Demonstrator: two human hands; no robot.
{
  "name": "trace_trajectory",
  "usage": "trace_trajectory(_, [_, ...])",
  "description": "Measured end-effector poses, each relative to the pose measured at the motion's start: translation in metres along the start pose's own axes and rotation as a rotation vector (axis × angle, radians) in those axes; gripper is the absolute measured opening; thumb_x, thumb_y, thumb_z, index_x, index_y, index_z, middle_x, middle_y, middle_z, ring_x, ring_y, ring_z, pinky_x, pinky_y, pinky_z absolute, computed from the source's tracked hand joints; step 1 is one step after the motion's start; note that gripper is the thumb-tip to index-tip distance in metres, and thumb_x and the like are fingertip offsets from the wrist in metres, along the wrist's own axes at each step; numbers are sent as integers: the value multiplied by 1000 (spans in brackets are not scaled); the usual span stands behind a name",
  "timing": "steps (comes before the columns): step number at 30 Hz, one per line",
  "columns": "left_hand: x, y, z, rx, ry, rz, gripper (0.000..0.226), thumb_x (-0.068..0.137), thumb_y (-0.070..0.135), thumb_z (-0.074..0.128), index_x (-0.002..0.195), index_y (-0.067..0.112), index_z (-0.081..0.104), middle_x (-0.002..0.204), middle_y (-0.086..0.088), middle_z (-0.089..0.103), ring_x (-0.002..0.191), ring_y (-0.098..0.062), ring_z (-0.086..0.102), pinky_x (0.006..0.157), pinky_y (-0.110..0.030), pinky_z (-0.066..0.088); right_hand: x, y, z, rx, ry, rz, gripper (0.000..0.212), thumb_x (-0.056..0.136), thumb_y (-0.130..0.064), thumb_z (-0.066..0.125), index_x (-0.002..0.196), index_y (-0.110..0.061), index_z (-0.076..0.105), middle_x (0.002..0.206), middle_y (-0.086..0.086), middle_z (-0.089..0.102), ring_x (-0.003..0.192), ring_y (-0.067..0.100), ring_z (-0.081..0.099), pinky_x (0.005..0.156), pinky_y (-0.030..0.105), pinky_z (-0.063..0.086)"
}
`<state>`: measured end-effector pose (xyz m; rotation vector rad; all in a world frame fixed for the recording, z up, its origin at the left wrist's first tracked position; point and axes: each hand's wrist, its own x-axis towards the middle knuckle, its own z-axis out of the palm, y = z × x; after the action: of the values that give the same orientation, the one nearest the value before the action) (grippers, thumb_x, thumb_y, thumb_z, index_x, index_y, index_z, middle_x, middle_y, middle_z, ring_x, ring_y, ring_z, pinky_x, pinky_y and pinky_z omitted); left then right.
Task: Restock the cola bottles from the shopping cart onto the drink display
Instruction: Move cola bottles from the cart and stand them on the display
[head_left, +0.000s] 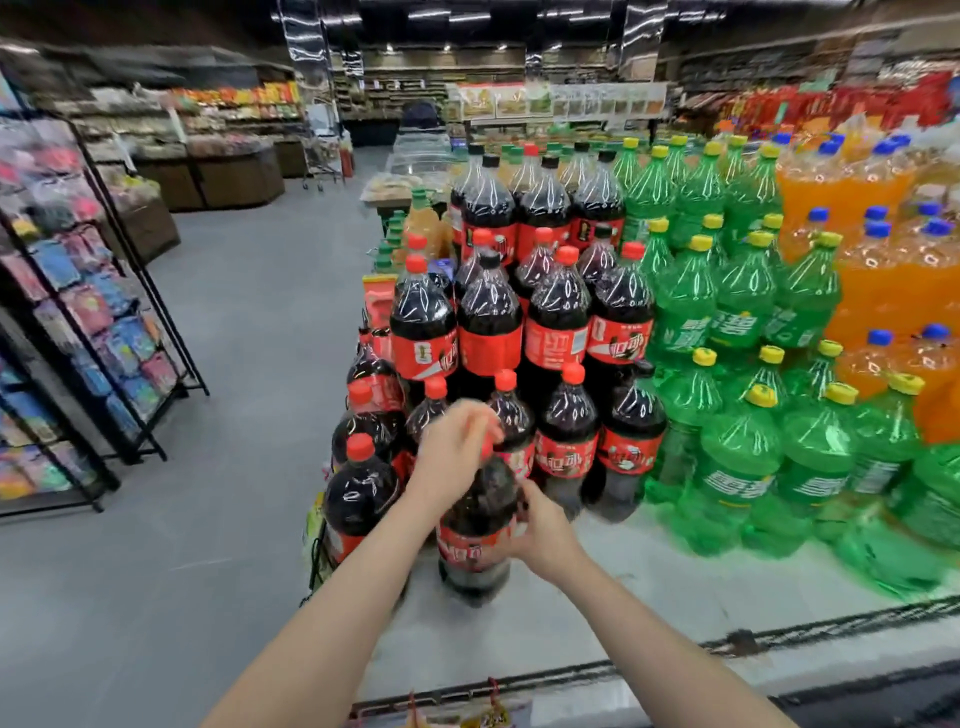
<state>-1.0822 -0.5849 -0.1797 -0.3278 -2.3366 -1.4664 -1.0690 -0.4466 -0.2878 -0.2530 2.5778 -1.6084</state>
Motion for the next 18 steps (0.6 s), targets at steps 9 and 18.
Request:
trace_trajectory(9, [26, -80, -13, 241, -212, -267, 28, 94, 34, 54, 104, 9, 63, 104, -9, 67, 102, -22, 60, 85, -27, 40, 46, -3, 58, 163, -52, -6, 94, 56, -10, 89, 128, -30, 32, 118, -18, 52, 107, -2, 55, 88, 11, 47])
trace_trajectory(18, [30, -92, -14, 112, -250, -241, 22, 91, 45, 50, 84, 24, 51, 77, -1, 63, 78, -22, 59, 79, -40, 48, 56, 15, 72, 187, 92, 49, 105, 42, -11, 95, 128, -19, 35, 127, 2, 56, 116, 6, 56, 95, 25, 48])
